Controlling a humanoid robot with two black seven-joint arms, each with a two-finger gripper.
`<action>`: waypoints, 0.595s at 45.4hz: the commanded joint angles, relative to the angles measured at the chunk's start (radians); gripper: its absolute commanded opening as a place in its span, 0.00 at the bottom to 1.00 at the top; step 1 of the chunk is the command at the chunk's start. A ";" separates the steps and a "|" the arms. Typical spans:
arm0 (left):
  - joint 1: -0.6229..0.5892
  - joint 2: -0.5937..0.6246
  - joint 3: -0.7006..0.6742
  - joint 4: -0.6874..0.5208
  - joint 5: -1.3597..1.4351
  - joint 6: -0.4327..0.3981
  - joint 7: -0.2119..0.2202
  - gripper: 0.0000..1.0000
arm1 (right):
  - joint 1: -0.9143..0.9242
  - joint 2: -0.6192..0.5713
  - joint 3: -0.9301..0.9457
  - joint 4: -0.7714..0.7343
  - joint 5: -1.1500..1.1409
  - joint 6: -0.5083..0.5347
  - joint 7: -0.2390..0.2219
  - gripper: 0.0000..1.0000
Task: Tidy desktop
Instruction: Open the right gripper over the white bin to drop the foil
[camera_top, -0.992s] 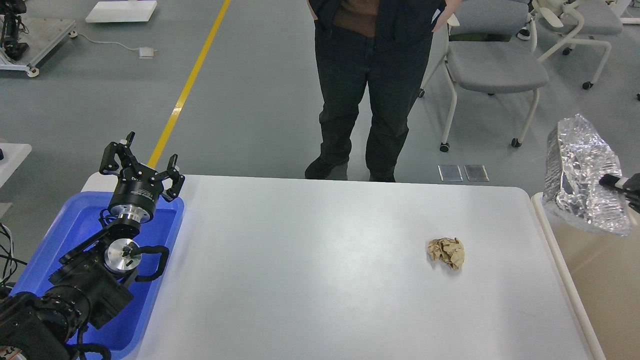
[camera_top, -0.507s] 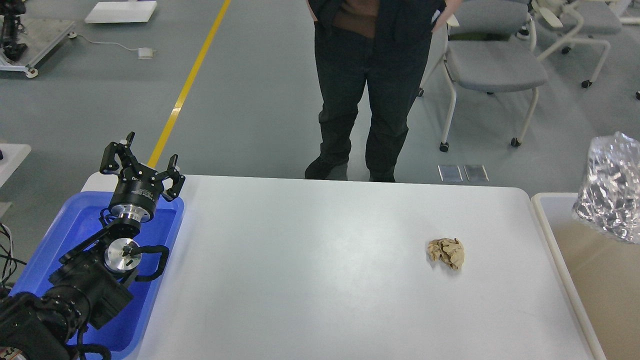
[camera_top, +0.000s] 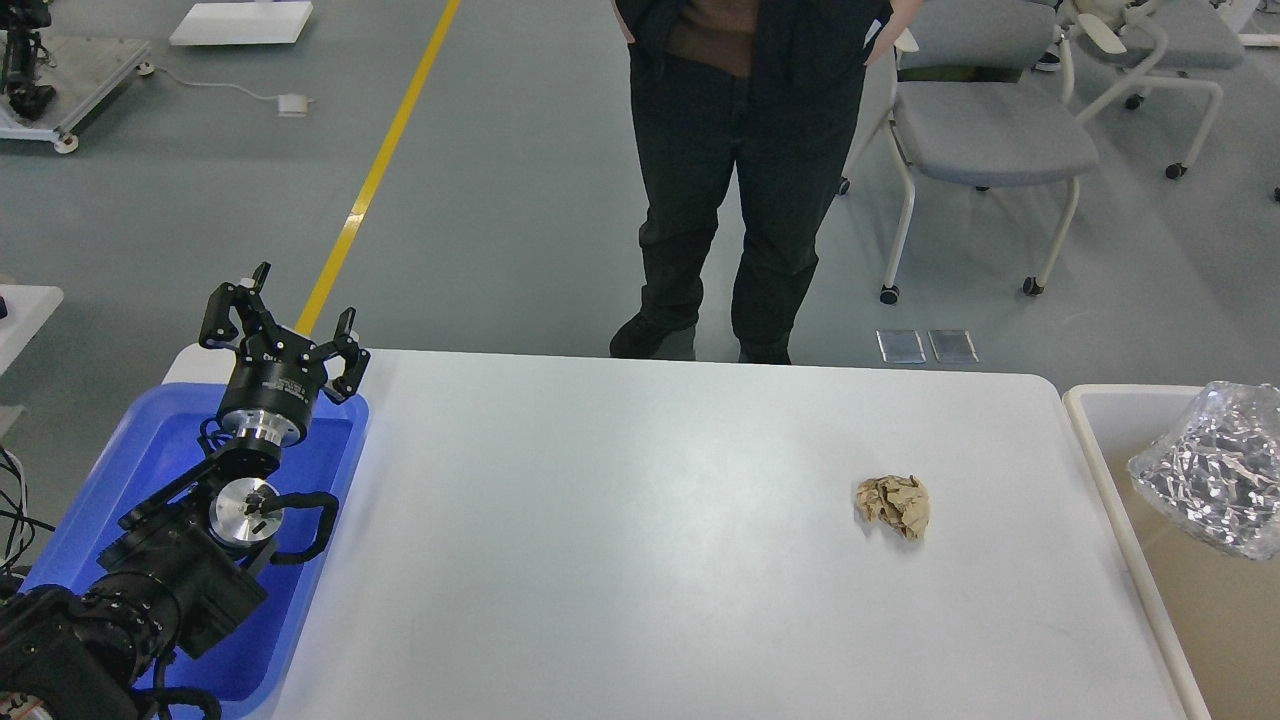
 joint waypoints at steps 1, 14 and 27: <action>0.000 0.000 0.000 0.000 0.000 0.000 0.000 1.00 | -0.034 0.058 0.103 -0.027 0.177 -0.035 -0.218 0.00; 0.000 0.000 0.000 0.000 0.000 0.000 0.000 1.00 | -0.057 0.093 0.123 -0.026 0.358 -0.106 -0.313 0.00; 0.000 0.000 0.000 0.000 0.000 0.000 0.000 1.00 | -0.064 0.106 0.210 -0.026 0.372 -0.153 -0.343 0.36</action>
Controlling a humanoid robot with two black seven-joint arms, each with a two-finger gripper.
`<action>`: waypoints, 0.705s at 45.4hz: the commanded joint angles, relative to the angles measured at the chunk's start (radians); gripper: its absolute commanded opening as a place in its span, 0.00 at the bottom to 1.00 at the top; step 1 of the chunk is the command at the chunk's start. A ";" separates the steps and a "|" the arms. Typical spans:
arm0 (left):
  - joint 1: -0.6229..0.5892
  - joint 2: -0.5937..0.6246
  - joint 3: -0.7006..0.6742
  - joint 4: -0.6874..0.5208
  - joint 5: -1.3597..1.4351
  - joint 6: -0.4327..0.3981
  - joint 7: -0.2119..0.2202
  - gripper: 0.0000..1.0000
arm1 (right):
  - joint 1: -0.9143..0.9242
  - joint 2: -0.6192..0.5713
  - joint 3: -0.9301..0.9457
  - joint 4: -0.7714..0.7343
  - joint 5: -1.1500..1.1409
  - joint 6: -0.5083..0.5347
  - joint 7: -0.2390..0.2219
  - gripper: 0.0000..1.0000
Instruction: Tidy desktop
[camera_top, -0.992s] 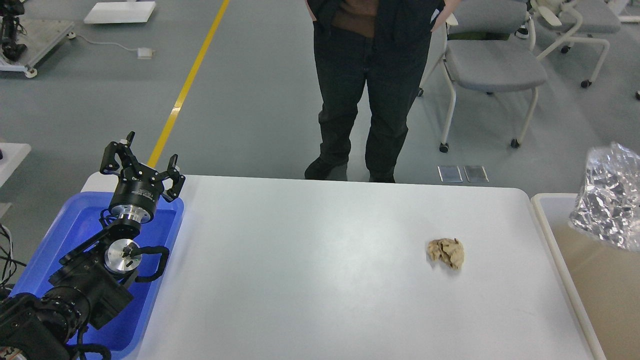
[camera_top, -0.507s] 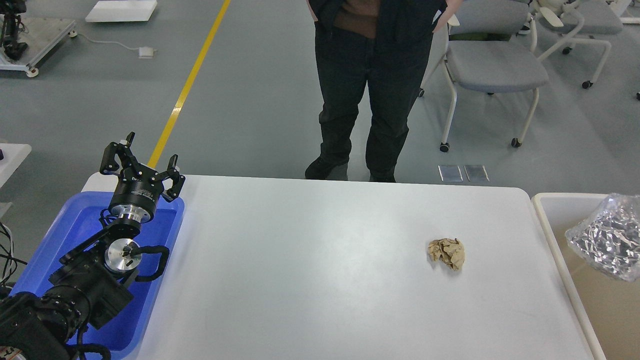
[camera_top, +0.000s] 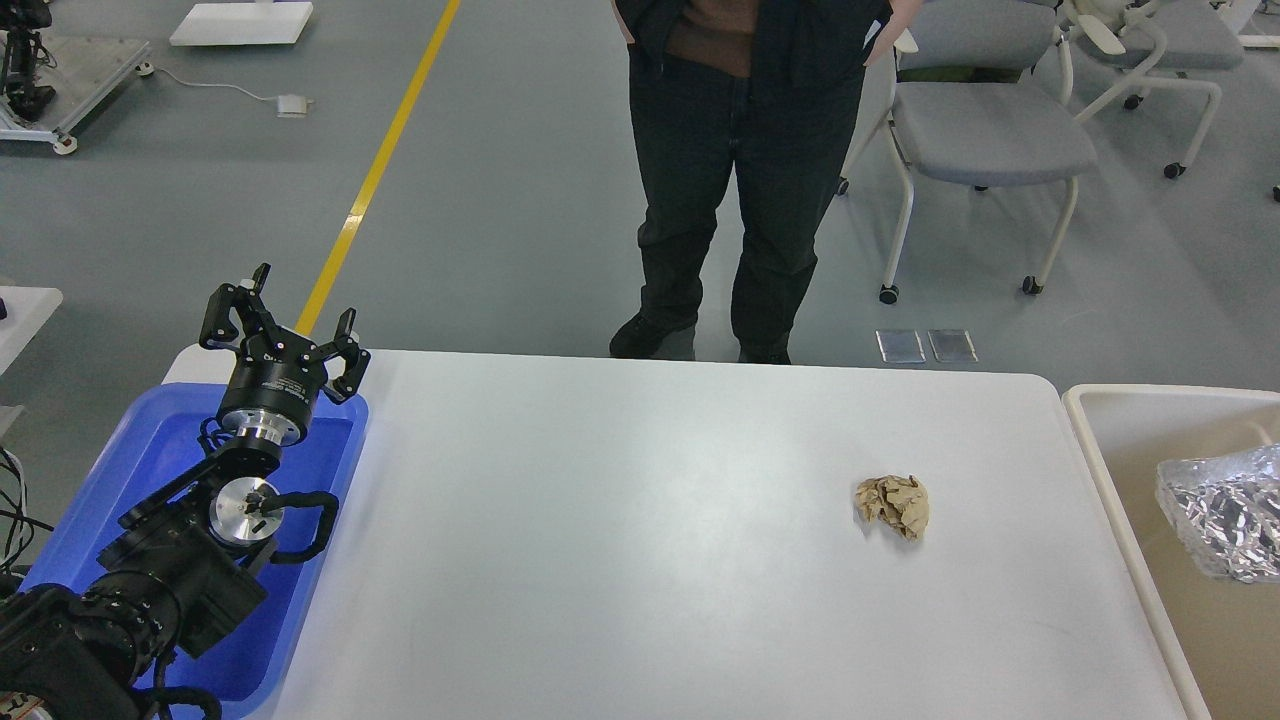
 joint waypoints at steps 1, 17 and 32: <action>0.000 0.000 0.000 0.000 0.000 0.000 0.000 1.00 | -0.008 0.016 0.066 -0.001 0.039 -0.042 -0.038 0.79; 0.000 0.000 0.000 0.000 0.000 0.000 0.000 1.00 | -0.005 0.006 0.133 0.010 0.075 -0.039 -0.032 1.00; 0.000 0.000 0.000 0.000 0.000 0.000 0.000 1.00 | 0.035 -0.033 0.140 0.150 0.075 -0.031 -0.026 1.00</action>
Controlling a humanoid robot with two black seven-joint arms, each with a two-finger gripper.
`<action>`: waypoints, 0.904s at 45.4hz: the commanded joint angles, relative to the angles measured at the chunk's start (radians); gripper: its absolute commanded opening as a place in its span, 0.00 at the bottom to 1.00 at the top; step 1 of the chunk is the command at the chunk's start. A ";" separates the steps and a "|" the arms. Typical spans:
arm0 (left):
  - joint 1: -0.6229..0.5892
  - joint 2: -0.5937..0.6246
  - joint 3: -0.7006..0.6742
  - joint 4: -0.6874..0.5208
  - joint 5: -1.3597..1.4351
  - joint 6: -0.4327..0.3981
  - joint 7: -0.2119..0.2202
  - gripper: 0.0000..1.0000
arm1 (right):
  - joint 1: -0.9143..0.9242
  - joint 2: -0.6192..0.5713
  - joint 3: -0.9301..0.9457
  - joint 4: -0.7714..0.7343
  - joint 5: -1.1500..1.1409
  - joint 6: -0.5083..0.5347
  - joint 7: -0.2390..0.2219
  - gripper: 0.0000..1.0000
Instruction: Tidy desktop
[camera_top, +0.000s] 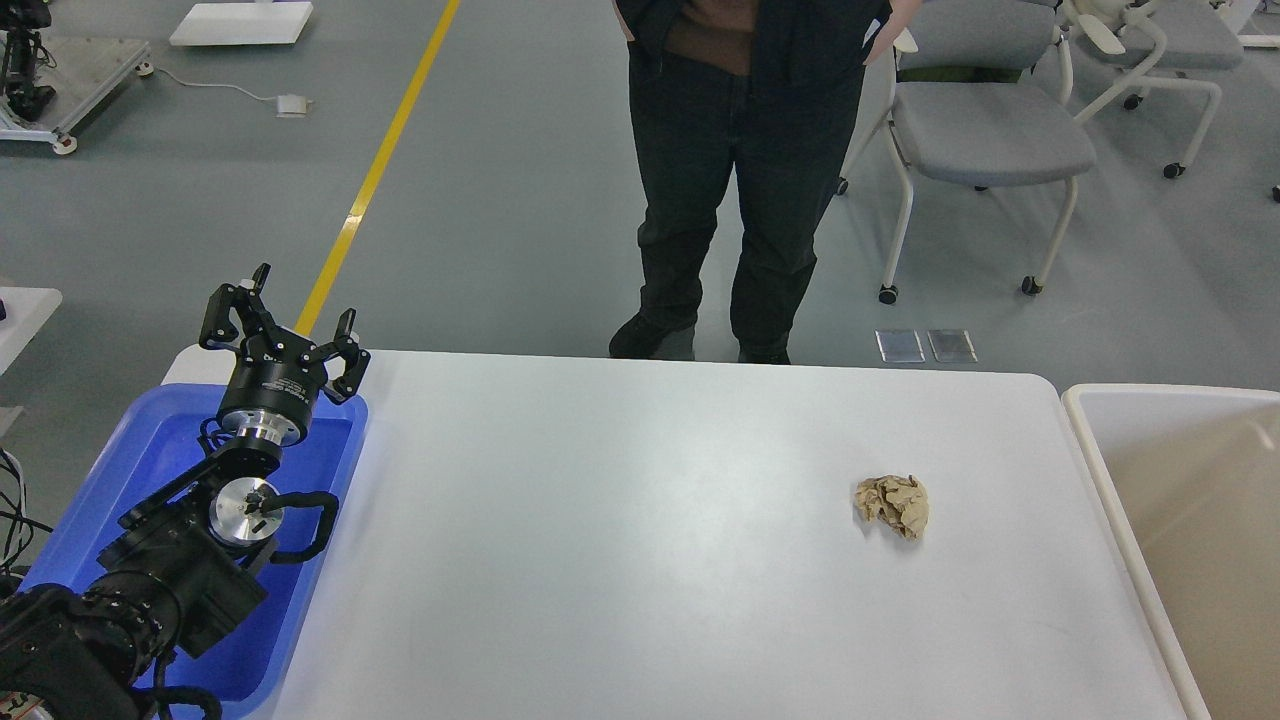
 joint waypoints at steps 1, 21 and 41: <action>0.000 0.000 0.000 0.000 0.000 0.000 0.000 1.00 | 0.033 -0.043 0.013 0.127 0.005 0.003 0.001 1.00; 0.000 0.000 0.000 0.000 0.000 0.000 0.000 1.00 | 0.083 -0.094 0.398 0.457 0.077 0.084 0.013 1.00; 0.000 0.000 0.000 0.000 0.000 0.000 0.000 1.00 | 0.148 0.028 0.392 0.462 0.390 0.331 0.009 1.00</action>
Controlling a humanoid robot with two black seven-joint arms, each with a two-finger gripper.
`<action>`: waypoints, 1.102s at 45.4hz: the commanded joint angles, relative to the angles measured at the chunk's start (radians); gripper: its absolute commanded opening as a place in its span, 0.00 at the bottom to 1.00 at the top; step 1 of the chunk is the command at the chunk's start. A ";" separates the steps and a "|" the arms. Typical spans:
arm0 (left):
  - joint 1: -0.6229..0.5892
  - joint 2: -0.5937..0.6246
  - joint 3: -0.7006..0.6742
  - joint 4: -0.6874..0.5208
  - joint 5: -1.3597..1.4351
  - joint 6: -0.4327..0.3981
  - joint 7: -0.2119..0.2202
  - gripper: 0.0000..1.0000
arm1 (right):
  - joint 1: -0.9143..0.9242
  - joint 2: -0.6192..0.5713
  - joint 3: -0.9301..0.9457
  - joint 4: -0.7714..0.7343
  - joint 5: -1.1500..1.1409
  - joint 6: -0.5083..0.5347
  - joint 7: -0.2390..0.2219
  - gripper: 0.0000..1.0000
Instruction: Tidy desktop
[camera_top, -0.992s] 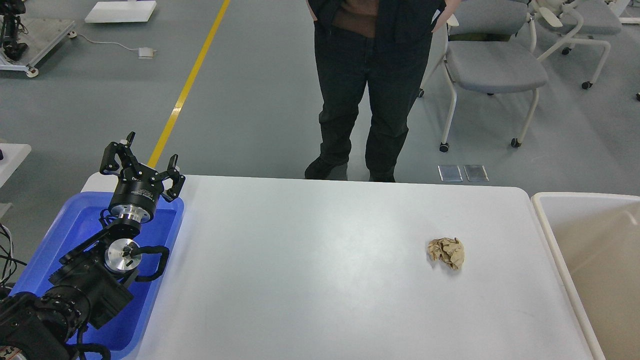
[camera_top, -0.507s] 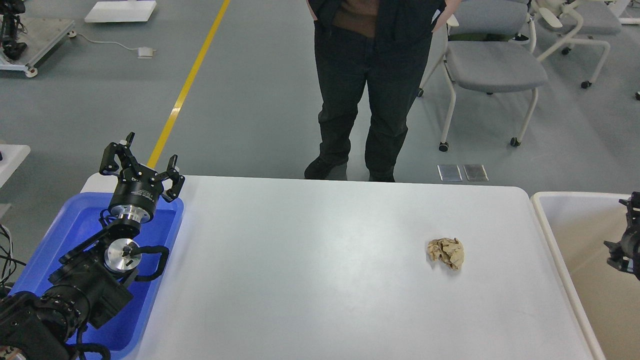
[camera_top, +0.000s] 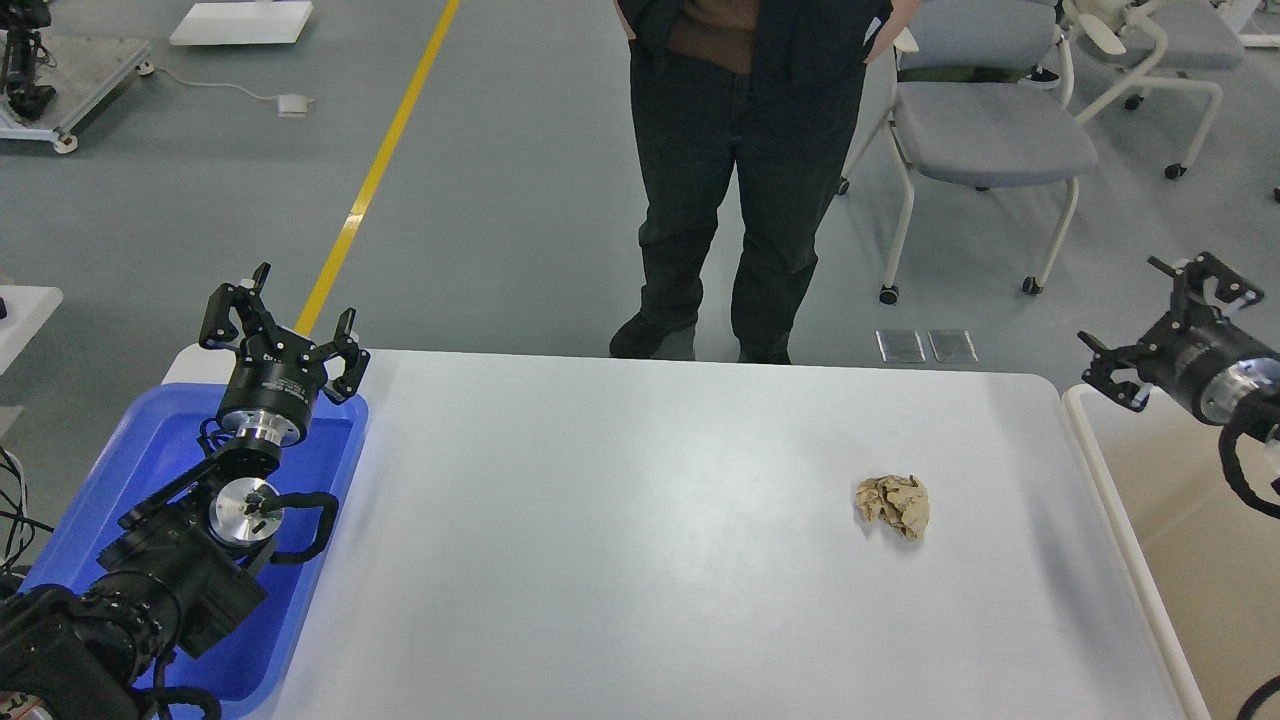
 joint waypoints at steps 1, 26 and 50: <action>0.000 0.000 0.000 0.000 0.000 0.001 0.000 1.00 | 0.031 0.078 0.015 0.022 0.114 0.094 -0.002 1.00; 0.000 0.000 0.000 0.000 0.000 0.001 0.000 1.00 | 0.026 0.238 0.020 0.050 0.211 0.146 -0.002 1.00; 0.000 0.002 0.000 0.000 0.000 0.001 0.000 1.00 | 0.006 0.336 0.023 0.039 0.212 0.145 0.002 1.00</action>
